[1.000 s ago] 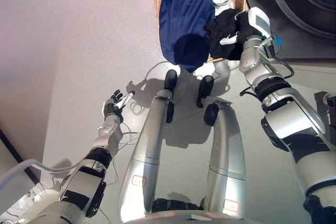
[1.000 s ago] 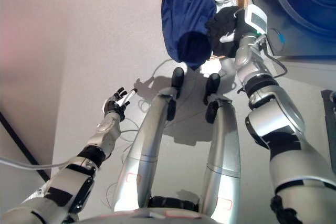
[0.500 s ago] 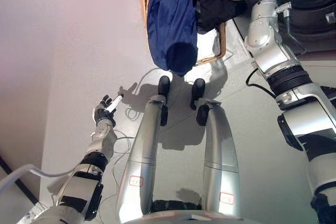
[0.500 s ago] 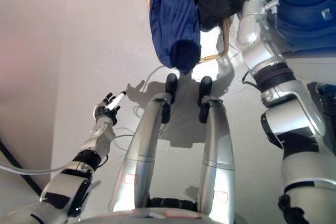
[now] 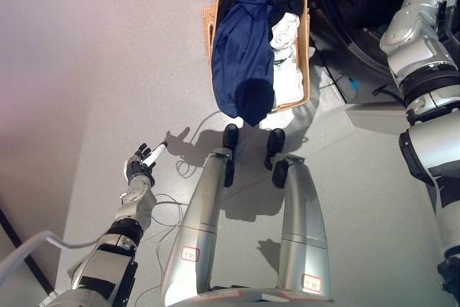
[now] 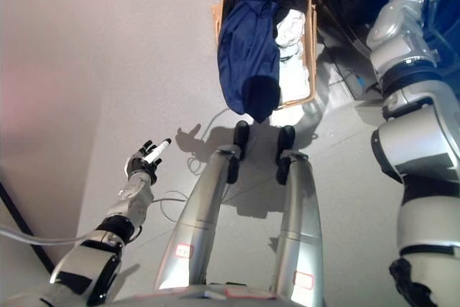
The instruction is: Put the clothes in the basket into the washing machine.
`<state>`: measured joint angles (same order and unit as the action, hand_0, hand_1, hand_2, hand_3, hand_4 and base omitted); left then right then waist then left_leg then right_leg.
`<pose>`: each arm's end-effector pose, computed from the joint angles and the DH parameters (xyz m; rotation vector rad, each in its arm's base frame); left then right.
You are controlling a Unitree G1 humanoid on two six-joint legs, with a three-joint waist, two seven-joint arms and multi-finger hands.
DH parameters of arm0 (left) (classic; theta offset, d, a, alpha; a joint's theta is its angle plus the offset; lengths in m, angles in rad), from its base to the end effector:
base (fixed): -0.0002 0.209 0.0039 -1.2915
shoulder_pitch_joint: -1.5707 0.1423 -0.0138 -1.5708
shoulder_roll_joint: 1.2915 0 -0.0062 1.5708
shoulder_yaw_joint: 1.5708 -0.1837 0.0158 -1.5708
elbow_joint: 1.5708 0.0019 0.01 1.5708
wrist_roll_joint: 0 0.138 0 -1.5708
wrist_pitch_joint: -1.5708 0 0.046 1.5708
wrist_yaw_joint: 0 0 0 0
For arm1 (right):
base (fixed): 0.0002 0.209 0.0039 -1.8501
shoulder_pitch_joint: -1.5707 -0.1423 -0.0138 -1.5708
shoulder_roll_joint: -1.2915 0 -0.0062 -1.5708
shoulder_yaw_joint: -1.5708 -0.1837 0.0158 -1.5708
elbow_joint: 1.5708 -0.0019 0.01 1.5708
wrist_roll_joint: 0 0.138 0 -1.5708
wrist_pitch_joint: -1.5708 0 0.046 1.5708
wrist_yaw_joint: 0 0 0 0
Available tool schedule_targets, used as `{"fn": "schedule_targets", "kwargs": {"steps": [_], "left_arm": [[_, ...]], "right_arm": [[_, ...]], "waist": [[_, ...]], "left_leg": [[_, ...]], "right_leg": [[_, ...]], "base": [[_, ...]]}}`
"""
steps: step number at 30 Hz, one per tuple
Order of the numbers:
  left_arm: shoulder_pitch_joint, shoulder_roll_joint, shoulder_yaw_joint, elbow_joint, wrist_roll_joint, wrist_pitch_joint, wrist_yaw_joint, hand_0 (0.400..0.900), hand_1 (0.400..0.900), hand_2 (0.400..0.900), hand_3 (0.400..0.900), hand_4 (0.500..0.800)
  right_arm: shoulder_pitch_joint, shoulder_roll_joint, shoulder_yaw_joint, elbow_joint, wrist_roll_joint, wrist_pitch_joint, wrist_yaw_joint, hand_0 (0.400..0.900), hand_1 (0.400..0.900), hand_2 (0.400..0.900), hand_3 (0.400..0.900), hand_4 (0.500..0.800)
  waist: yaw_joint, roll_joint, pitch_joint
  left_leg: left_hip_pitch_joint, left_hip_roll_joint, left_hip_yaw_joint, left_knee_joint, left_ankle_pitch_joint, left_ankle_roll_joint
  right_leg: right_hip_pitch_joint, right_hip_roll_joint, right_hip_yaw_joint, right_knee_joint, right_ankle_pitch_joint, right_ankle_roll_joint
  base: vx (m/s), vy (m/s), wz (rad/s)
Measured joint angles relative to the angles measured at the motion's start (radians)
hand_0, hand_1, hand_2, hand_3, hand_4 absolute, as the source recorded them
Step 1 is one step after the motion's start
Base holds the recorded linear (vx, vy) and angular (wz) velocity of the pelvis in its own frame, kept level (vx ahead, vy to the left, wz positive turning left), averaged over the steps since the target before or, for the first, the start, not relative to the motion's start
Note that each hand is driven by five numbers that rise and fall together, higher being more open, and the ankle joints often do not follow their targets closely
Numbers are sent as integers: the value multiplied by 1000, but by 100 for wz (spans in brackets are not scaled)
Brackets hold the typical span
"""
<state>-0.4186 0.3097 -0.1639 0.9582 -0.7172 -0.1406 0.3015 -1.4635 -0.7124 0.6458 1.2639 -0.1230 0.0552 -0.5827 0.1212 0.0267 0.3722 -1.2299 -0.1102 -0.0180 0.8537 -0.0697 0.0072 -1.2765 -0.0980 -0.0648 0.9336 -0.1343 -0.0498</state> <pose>0.2530 0.2153 -0.0133 -0.2240 0.4313 0.4785 0.3619 -0.2559 0.2933 -1.0753 -0.3491 -0.8330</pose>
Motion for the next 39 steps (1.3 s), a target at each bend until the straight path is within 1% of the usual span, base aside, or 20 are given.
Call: {"fn": "schedule_targets", "kwargs": {"steps": [2,6,8,12,16,19,20,23,26,28,31,35,36,37,39], "left_arm": [[1,-4,-16,-1,0,0,-7,900,900,900,900,800],[-1,-8,-34,-2,-1,1,-17,900,900,900,900,800],[-1,-10,-37,-2,-6,2,-19,900,900,900,900,800],[6,-20,-39,-12,-22,5,-20,900,900,900,900,800],[15,-22,-41,-40,-23,4,-21,900,900,900,900,800],[17,-23,-45,-42,-23,3,-24,900,900,900,900,800],[17,-23,-45,-42,-25,3,-24,900,900,900,900,800],[17,-23,-46,-45,-27,3,-24,900,900,900,900,800],[17,-23,-46,-60,-27,3,-24,900,900,900,900,800],[17,-24,-47,-64,-27,1,-24,900,900,900,900,800],[17,-26,-58,-66,-26,-8,-24,900,900,900,900,800],[18,-26,-67,-81,-26,-18,-24,900,900,900,900,800],[18,-26,-66,-81,-26,-19,-24,900,900,900,900,800],[18,-26,-66,-82,-26,-21,-24,900,900,900,900,800],[18,-26,-65,-82,-27,-21,-25,900,900,900,900,800]], "right_arm": [[-6,-16,36,19,3,0,8,400,400,400,400,500],[-12,-57,43,41,4,-2,17,400,400,400,400,500],[-15,-63,37,59,7,-1,18,400,400,400,400,500],[-16,-65,38,91,26,7,20,400,400,400,400,500],[-30,-85,39,95,27,6,20,400,400,400,400,500],[-73,-109,44,119,49,9,22,400,400,400,400,500],[-83,-115,45,119,60,9,22,900,900,900,900,800],[-96,-142,49,118,77,9,23,900,900,900,900,800],[-106,-160,87,117,73,14,22,900,900,900,900,800],[-108,-169,113,112,45,14,20,900,900,900,900,800],[-109,-170,133,95,-17,19,-6,900,900,900,900,800],[-122,-182,209,56,-129,36,-39,900,900,900,900,800],[-134,-188,258,50,-175,56,-45,900,900,900,900,800],[-147,-195,280,43,-224,57,-49,900,900,900,900,800],[-175,-214,378,11,-331,80,-49,900,900,900,900,800]], "waist": [[8,1,-1],[13,2,-1],[14,3,-1],[21,6,0],[31,8,-1],[43,9,-2],[43,9,-2],[47,9,-2],[48,9,-2],[46,9,-2],[43,9,-2],[43,9,-2],[44,9,-2],[44,9,-2],[42,9,-2]], "left_leg": [[-23,-1,0,36,-16,-1],[-94,-14,3,122,-44,-4],[-121,-15,5,143,-47,-5],[-131,-16,11,152,-50,-6],[-135,-17,15,151,-50,-6],[-147,-19,22,152,-50,-6],[-151,-19,24,153,-50,-6],[-162,-20,25,153,-51,-6],[-171,-20,29,154,-51,-5],[-176,-20,30,155,-52,-4],[-177,-19,30,156,-52,-4],[-193,-19,31,164,-52,-4],[-198,-19,31,167,-52,-4],[-206,-19,32,170,-52,-4],[-218,-19,33,173,-52,-3]], "right_leg": [[-21,-2,1,34,-16,-3],[-95,-18,5,131,-53,-8],[-123,-23,5,154,-59,-14],[-137,-26,9,170,-63,-17],[-145,-27,15,173,-64,-18],[-162,-27,25,179,-64,-17],[-166,-28,25,181,-64,-16],[-178,-29,27,183,-66,-15],[-189,-29,30,185,-65,-12],[-194,-29,30,186,-65,-12],[-195,-29,30,187,-65,-12],[-210,-28,31,195,-66,-13],[-216,-28,32,196,-66,-13],[-225,-28,33,199,-66,-13],[-235,-28,33,202,-65,-12]], "base": [[106,-34,7],[114,-29,8],[113,-25,8],[94,-17,5],[77,-7,0],[49,-5,2],[39,-1,2],[6,3,-1],[0,0,0],[0,0,0],[0,0,0],[-26,14,1],[0,0,0],[0,0,0],[0,0,0]]}}
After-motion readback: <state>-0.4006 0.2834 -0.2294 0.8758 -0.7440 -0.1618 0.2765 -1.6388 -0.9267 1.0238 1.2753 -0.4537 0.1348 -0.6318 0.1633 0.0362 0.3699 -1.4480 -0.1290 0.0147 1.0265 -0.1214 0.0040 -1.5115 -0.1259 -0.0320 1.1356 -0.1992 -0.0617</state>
